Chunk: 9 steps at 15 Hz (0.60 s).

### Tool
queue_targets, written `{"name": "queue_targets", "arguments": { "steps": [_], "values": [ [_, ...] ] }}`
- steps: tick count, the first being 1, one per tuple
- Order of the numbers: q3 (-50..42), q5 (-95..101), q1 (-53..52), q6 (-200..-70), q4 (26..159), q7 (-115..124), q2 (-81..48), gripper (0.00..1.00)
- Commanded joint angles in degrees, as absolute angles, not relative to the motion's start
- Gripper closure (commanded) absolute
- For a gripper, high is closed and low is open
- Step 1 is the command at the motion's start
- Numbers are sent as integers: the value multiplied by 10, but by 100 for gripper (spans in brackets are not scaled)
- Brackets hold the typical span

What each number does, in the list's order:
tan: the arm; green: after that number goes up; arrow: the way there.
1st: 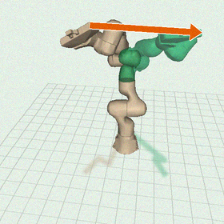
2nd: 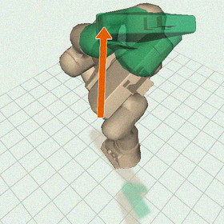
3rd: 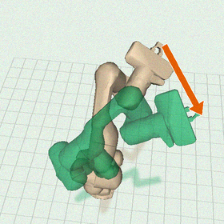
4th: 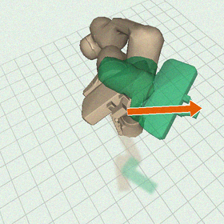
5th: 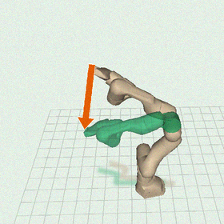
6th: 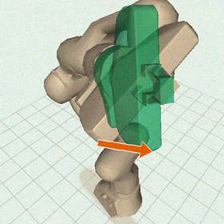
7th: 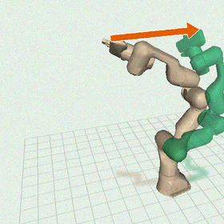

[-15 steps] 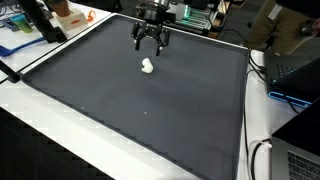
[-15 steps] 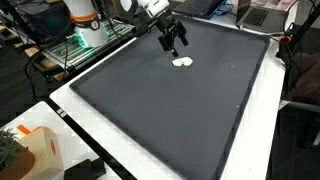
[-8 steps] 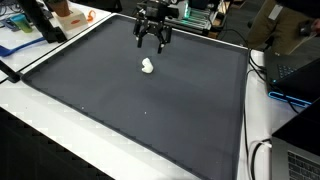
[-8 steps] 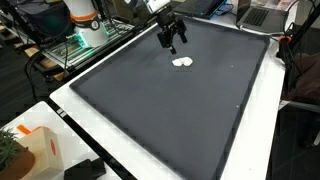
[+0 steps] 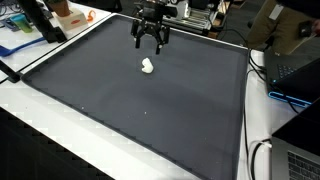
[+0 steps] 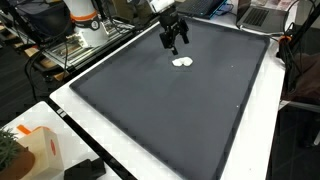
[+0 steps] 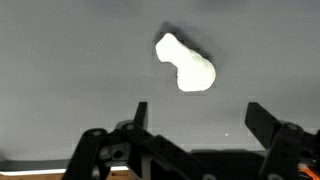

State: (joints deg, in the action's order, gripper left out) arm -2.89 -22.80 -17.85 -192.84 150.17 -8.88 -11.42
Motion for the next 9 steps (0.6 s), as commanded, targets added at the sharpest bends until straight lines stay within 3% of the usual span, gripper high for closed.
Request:
{"name": "queue_targets", "arguments": {
  "steps": [1, 9],
  "values": [
    [-75, -246, -223, -1844, 1471, -105, -102, 0],
    [-226, -116, -339, -1687, 1407, 9, -113, 0]
  ]
}}
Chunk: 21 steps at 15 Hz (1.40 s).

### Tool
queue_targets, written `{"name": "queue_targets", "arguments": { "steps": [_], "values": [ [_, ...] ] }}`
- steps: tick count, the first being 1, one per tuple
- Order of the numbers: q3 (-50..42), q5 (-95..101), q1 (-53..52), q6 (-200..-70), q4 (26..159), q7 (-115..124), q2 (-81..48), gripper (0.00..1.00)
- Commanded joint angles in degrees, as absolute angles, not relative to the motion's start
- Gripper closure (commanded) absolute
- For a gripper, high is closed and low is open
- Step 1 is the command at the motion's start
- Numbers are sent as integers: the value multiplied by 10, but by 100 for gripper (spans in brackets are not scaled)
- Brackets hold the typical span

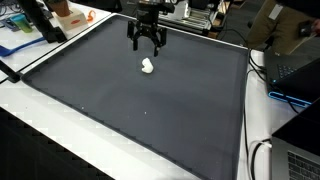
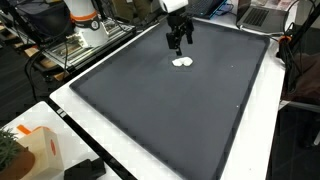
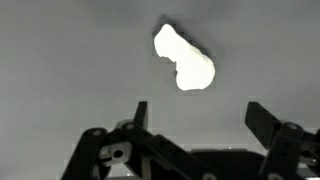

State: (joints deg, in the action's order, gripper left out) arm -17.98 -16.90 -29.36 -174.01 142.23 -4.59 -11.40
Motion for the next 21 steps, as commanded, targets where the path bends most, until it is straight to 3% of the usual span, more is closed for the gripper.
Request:
{"name": "queue_targets", "arguments": {
  "steps": [1, 4, 5, 10, 21],
  "values": [
    [-234, -98, -351, -1668, 1403, 26, -108, 0],
    [-261, -34, -385, -1634, 1393, 83, -92, 0],
    [-160, -22, -277, -1665, 1393, 83, -105, 0],
    [-102, 5, -215, -1652, 1380, 108, -105, 0],
    [-24, 88, -139, -1400, 1224, 192, -132, 0]
  ]
}}
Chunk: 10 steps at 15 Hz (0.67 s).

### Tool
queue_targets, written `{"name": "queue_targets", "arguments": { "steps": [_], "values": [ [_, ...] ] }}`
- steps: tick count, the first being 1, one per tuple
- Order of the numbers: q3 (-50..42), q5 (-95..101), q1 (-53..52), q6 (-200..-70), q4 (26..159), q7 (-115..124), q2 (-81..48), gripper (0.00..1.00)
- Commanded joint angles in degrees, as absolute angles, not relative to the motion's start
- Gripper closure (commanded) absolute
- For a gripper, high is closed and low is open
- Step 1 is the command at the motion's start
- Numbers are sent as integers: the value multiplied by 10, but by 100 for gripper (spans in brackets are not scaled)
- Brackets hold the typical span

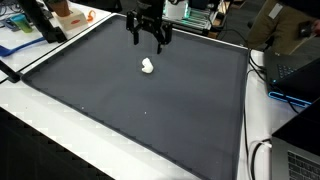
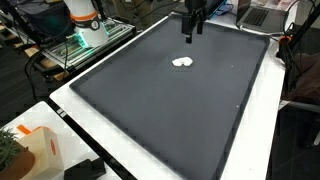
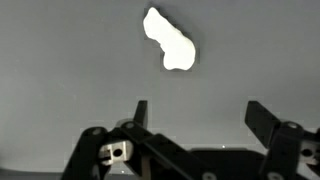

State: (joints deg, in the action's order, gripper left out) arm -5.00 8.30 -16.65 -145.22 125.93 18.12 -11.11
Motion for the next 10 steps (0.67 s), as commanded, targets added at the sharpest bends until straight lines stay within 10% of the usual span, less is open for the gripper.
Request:
{"name": "queue_targets", "arguments": {
  "steps": [1, 10],
  "values": [
    [-19, 83, -132, -1384, 1214, 189, -139, 0],
    [-5, 82, -108, -1377, 1199, 187, -151, 0]
  ]
}}
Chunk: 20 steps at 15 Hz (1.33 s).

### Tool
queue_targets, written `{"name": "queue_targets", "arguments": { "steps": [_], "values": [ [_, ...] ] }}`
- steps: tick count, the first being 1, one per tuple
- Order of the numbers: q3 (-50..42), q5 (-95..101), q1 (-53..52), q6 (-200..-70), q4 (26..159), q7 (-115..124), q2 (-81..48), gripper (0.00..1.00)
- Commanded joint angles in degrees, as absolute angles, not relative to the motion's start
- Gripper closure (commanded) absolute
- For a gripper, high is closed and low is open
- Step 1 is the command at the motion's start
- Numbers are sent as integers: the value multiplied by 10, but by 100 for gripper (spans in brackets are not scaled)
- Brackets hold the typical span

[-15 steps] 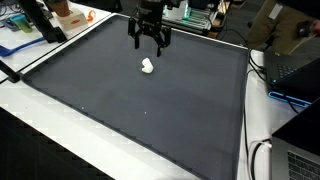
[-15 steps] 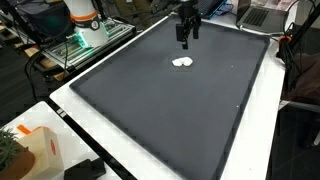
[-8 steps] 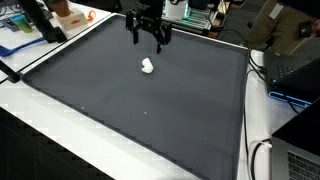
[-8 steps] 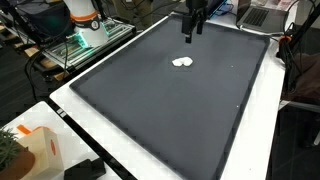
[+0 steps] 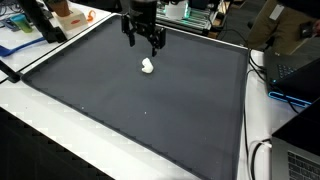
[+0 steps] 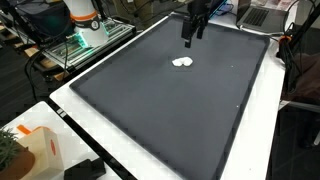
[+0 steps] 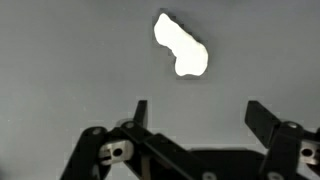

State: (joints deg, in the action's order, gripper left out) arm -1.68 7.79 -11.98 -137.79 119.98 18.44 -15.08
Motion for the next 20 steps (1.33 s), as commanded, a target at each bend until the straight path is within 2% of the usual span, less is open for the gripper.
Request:
{"name": "queue_targets", "arguments": {
  "steps": [1, 9, 20],
  "values": [
    [-3, 74, -106, -1354, 1188, 184, -157, 0],
    [7, 47, -90, -1185, 1055, 171, -212, 0],
    [6, 31, -91, -1021, 847, 178, -334, 0]
  ]
}}
